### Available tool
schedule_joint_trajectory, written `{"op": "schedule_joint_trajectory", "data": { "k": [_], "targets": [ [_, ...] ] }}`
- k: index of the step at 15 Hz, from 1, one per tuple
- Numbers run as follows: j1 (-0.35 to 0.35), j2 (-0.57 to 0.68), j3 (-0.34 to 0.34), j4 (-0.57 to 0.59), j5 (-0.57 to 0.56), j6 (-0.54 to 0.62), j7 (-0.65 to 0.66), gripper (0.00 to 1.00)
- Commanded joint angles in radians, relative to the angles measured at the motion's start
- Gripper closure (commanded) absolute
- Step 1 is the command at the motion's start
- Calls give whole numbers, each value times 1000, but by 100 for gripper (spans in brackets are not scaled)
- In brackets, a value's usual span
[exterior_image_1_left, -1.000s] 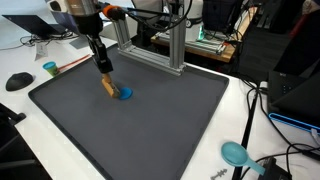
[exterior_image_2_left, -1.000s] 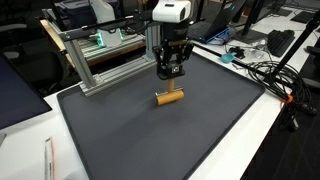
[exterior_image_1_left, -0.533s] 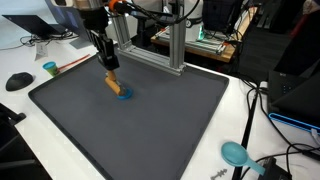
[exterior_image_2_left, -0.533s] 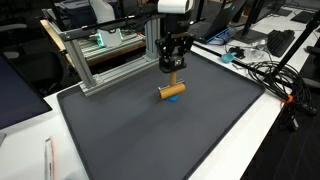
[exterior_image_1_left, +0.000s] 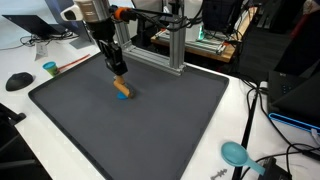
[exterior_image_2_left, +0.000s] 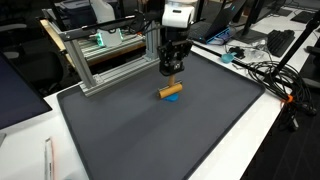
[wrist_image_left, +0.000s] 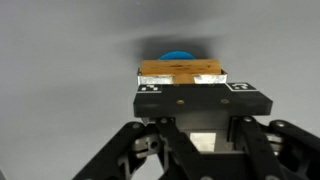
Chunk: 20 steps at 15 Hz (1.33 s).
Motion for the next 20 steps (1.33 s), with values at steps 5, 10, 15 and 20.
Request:
{"op": "schedule_joint_trajectory", "data": {
  "k": [5, 10, 15, 20],
  "targets": [
    [0, 22, -2, 24, 12, 9, -8, 78],
    [-1, 44, 0, 41, 14, 9, -13, 78],
    [-4, 88, 7, 81, 24, -9, -24, 78],
    [-5, 125, 10, 128, 27, -40, -30, 78]
  ]
}}
